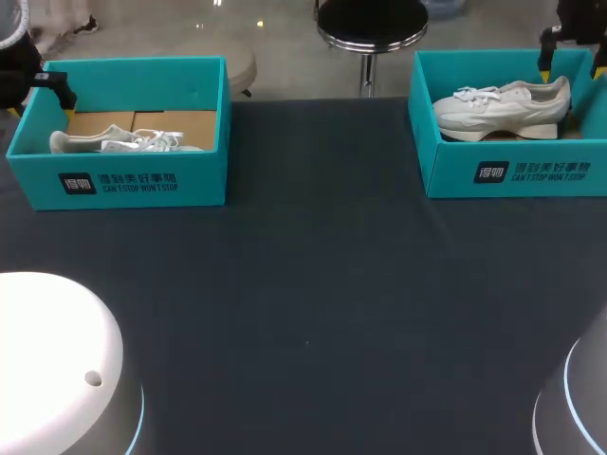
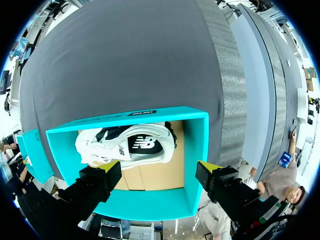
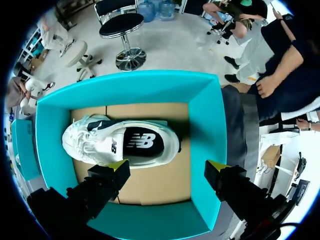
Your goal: Take the shoe out of the shoebox, open the shoe tongue, remove and reinsert the insole, then place the shoe into the shoebox
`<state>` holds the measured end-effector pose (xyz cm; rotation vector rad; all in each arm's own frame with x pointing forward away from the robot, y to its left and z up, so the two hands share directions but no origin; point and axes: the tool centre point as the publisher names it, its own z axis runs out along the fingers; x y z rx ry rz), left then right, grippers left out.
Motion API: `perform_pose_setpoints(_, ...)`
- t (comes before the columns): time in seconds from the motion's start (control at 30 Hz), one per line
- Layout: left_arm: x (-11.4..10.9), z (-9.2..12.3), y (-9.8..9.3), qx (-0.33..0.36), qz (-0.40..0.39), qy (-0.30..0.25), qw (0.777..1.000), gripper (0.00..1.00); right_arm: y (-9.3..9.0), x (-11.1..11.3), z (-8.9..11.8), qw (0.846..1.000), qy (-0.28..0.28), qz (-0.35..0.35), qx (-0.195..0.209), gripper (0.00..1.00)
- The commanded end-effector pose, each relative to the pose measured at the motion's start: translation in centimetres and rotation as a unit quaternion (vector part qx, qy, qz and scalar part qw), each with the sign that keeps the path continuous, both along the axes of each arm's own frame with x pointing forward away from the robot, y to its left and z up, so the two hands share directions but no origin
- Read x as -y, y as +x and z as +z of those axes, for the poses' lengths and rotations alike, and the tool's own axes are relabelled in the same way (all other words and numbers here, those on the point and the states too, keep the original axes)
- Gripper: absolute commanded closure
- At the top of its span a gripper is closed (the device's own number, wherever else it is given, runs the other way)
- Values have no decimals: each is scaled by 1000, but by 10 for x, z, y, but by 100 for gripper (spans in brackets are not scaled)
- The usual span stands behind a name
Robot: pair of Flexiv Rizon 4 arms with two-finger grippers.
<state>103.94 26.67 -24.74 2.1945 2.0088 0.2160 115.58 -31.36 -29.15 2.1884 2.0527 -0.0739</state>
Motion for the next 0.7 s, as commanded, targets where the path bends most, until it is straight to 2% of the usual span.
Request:
perform_pose_setpoints(0.03,0,0,-1,1,0,1,1000,0,13,5,-6,1000,1,13,-8,0)
perform_pose_setpoints(0.7,0,0,-1,1,0,1,1000,0,26,7,-31,999,15,42,-25,0)
